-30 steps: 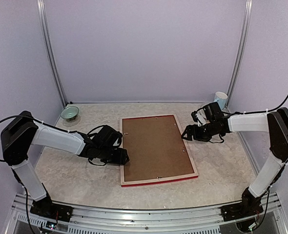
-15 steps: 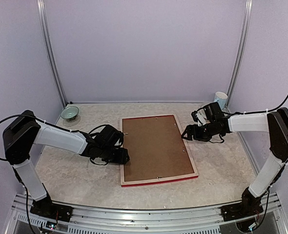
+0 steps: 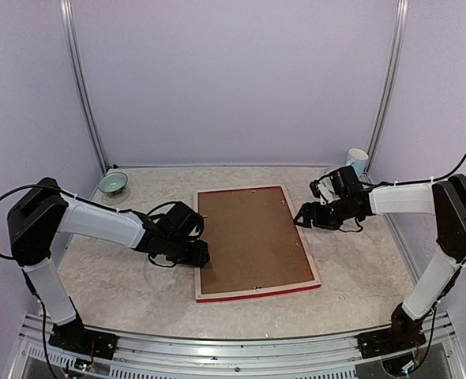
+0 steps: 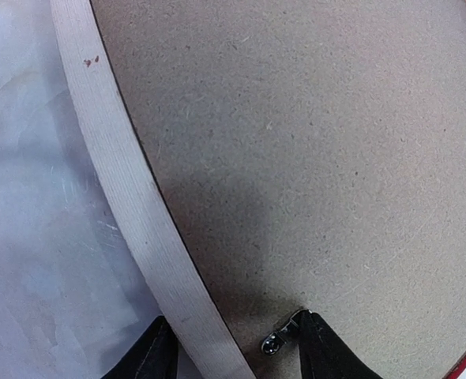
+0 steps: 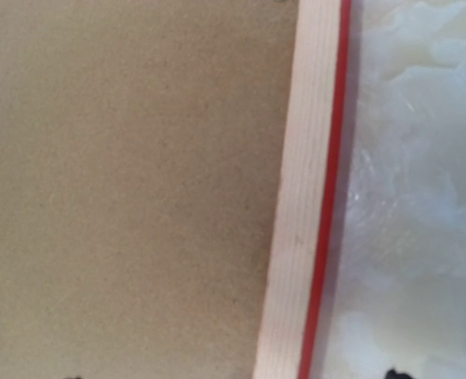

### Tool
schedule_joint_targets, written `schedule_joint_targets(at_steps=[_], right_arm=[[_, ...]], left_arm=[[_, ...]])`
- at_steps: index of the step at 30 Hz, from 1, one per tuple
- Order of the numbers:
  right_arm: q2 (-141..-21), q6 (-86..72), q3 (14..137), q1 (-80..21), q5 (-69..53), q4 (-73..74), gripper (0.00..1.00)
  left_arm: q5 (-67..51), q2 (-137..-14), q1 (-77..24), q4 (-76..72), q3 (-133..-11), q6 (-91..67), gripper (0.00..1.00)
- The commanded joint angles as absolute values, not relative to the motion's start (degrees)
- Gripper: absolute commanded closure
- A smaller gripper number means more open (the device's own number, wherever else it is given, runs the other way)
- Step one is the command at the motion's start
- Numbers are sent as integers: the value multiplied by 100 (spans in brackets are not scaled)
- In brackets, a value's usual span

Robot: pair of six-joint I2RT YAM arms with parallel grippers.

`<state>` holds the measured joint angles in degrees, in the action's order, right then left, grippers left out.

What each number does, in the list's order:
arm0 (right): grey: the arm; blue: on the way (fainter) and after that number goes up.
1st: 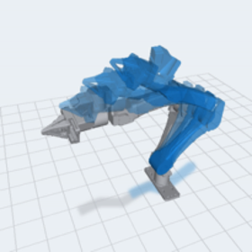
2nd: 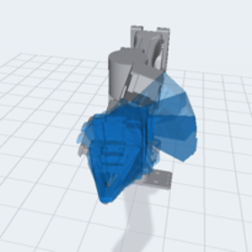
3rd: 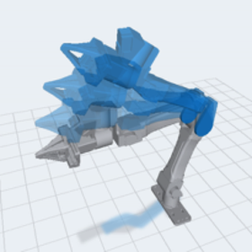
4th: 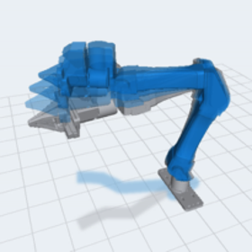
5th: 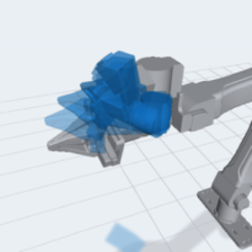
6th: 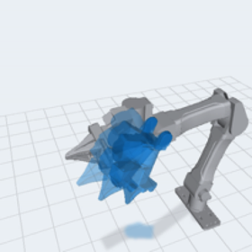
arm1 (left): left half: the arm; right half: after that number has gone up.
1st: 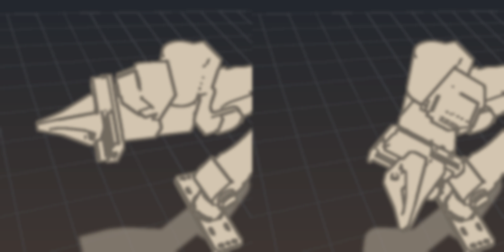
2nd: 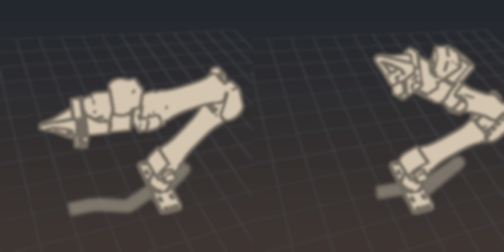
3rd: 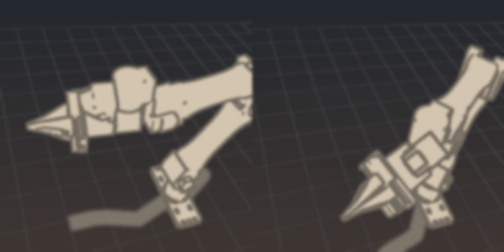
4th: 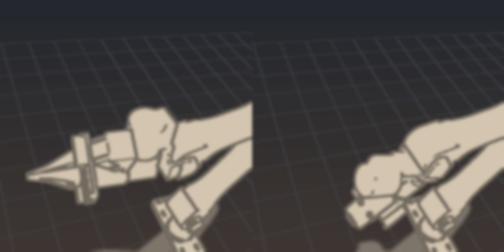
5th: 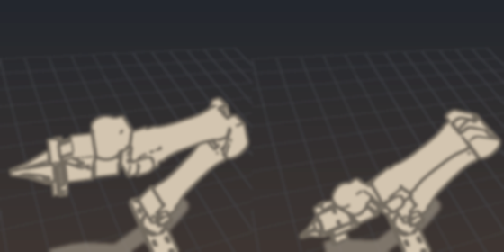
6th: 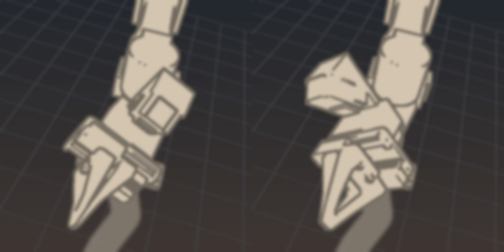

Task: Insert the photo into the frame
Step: Press the fastener onto the backboard.

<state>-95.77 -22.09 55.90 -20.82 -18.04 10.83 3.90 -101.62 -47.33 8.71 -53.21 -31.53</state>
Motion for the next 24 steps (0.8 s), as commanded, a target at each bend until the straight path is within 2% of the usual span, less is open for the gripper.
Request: schedule_joint_targets(at_steps=[1,24], right_arm=[[-9559,-2201,5528,-2022,-1847,1011,18],[-9511,-2210,5503,-2013,-1879,1002,18]], left_arm=[[451,-10351,-4831,1359,-5460,-2962,50],[583,-10511,-4843,1423,-5512,-2988,65]])
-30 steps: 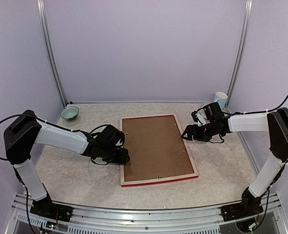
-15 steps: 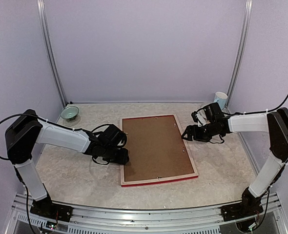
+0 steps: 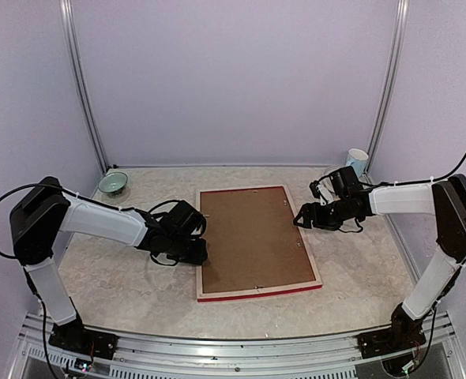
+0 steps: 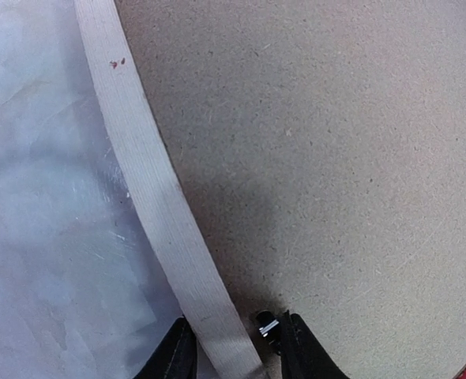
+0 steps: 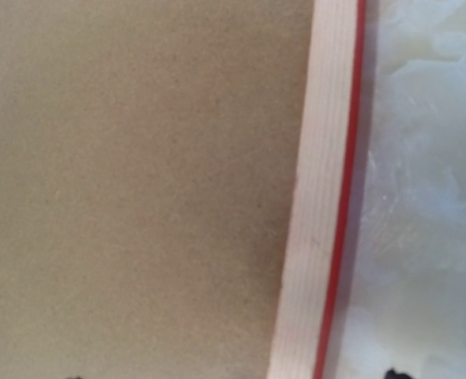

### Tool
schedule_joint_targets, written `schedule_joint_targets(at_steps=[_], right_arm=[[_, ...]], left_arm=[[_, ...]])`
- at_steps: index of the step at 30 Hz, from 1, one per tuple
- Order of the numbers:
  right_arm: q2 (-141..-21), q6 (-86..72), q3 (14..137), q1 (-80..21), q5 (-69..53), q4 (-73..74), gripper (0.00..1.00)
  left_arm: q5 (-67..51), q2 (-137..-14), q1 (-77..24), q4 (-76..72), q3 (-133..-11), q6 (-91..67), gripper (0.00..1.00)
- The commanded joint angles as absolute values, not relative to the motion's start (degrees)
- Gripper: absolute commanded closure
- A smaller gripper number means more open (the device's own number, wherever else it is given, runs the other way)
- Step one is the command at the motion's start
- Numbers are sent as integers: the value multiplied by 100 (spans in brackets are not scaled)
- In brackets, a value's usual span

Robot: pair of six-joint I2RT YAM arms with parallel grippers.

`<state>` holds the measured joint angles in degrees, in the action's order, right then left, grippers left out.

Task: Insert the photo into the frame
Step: Press the fastener onto the backboard.

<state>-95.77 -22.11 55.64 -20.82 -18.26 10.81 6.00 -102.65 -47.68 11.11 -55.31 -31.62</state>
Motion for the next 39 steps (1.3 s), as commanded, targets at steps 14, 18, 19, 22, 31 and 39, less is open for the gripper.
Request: schedule_joint_targets(at_steps=[14,18,19,22,31,39], right_arm=[[-9475,-2228,5477,-2004,-1992,1002,19],[-9525,-2248,5472,-2004,-2024,1021,19],[-9535,-2261,5472,-2006,-2042,1022,19],[-9516,-2252,5468,-2004,-2052,1025,19],[-9492,-2263,5468,-2008,-2049,1026,19],[-9466,-2293,5403,-2007,-2100,1005,19]], left_arm=[[782,-10497,-4834,1503,-5502,-3073,80],[807,-10398,-4772,1440,-5458,-3163,85],[778,-10358,-4746,1382,-5432,-3183,85],[546,-10162,-4651,1090,-5278,-3207,85],[35,-9905,-4447,668,-5034,-3369,49],[461,-9469,-4392,590,-4890,-3644,46]])
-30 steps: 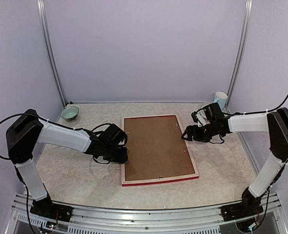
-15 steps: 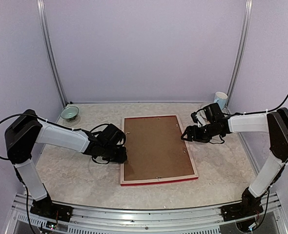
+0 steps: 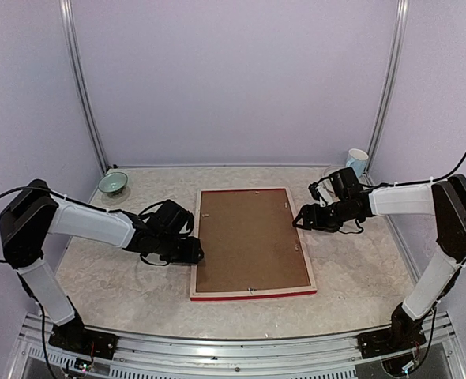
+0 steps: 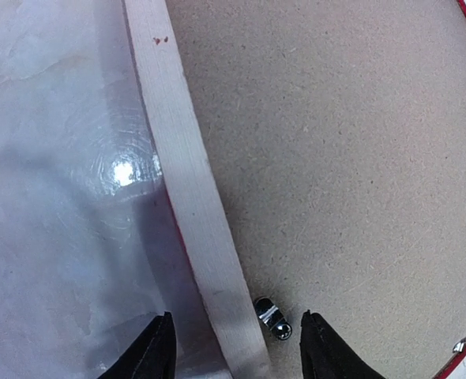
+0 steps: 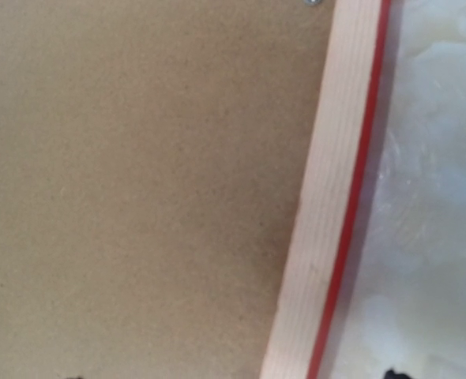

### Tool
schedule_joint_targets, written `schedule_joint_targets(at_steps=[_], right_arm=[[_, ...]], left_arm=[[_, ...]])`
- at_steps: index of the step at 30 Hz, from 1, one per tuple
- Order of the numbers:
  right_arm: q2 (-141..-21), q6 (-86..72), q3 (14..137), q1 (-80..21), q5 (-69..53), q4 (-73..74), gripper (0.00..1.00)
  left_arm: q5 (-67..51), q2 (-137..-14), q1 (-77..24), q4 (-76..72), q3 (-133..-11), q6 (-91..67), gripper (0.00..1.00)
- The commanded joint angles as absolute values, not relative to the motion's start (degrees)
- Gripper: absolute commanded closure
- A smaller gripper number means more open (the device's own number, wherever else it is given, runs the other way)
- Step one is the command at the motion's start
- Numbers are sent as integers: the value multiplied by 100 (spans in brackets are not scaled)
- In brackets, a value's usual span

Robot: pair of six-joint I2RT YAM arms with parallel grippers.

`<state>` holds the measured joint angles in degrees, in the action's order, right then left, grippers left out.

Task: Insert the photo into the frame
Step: Press the fastener onto the backboard.

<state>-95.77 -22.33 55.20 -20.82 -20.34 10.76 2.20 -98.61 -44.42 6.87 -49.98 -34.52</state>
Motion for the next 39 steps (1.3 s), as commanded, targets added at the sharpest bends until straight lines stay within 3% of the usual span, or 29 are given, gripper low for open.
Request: schedule_joint_targets(at_steps=[1,15,24,34,39], right_arm=[[-9459,-2293,5401,-2010,-2100,998,19],[-9475,-2312,5369,-2005,-2162,948,19],[-9497,-2307,5389,-2008,-2162,950,19],[-9523,-2292,5430,-2005,-2175,966,19],[-9519,-2285,5432,-2004,-2171,985,19]], left_arm=[[511,-9371,-4386,585,-4873,-3695,45],[862,-9887,-4568,1129,-5338,-3740,47],[936,-9991,-4579,1203,-5394,-3668,57],[793,-10251,-4605,1322,-5493,-3519,57],[868,-10368,-4614,1476,-5546,-3472,63]])
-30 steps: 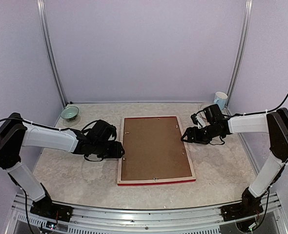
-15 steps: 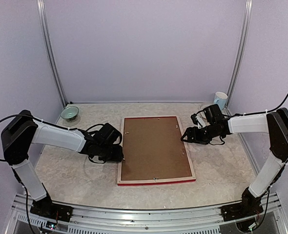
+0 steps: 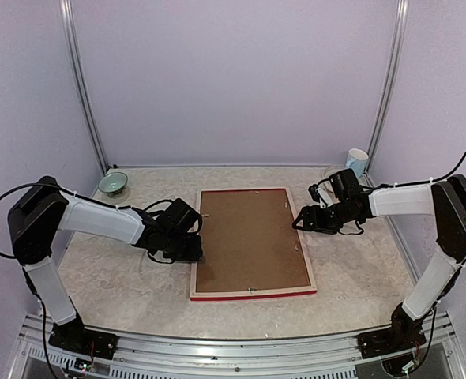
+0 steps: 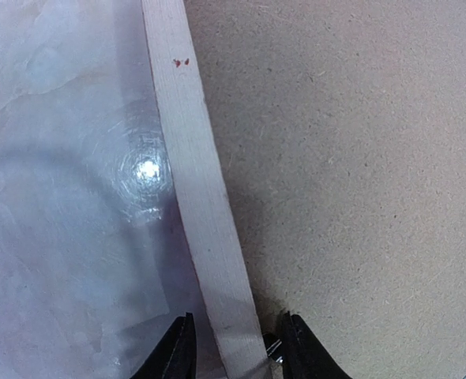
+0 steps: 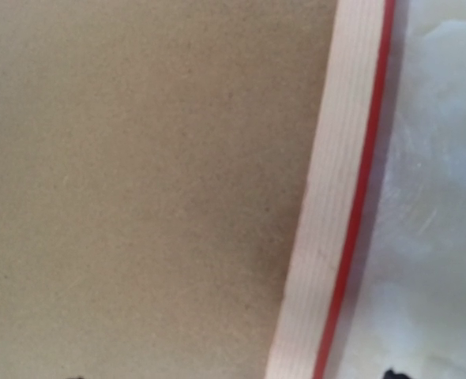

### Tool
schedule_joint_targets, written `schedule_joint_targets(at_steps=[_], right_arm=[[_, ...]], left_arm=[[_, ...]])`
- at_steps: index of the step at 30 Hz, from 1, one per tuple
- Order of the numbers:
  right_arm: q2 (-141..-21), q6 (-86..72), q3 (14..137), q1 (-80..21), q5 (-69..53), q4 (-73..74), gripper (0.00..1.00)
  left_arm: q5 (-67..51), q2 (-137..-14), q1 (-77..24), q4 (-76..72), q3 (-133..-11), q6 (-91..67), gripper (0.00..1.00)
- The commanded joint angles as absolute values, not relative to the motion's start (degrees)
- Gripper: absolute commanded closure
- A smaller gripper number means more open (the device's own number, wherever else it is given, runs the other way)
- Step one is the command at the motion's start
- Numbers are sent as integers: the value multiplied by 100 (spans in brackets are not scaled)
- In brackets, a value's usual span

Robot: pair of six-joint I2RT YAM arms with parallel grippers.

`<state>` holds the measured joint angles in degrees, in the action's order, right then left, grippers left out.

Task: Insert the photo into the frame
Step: Press the fastener onto the backboard.

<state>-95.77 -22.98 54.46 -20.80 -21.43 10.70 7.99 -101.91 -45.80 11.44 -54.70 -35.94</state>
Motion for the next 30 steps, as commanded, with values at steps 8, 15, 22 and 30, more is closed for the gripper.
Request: schedule_joint_targets(at_steps=[8,15,22,30], right_arm=[[-9519,-2282,5427,-2007,-2162,987,19],[-9519,-2283,5414,-2004,-2165,977,19],[-9527,-2285,5405,-2004,-2162,978,19],[-9536,-2278,5394,-2004,-2164,966,19]], left_arm=[[896,-10311,-4623,1527,-5520,-3472,72],[871,-10314,-4640,1504,-5511,-3480,79],[1059,-10132,-4646,1404,-5537,-3587,64],[981,-9962,-4665,1265,-5673,-3646,53]])
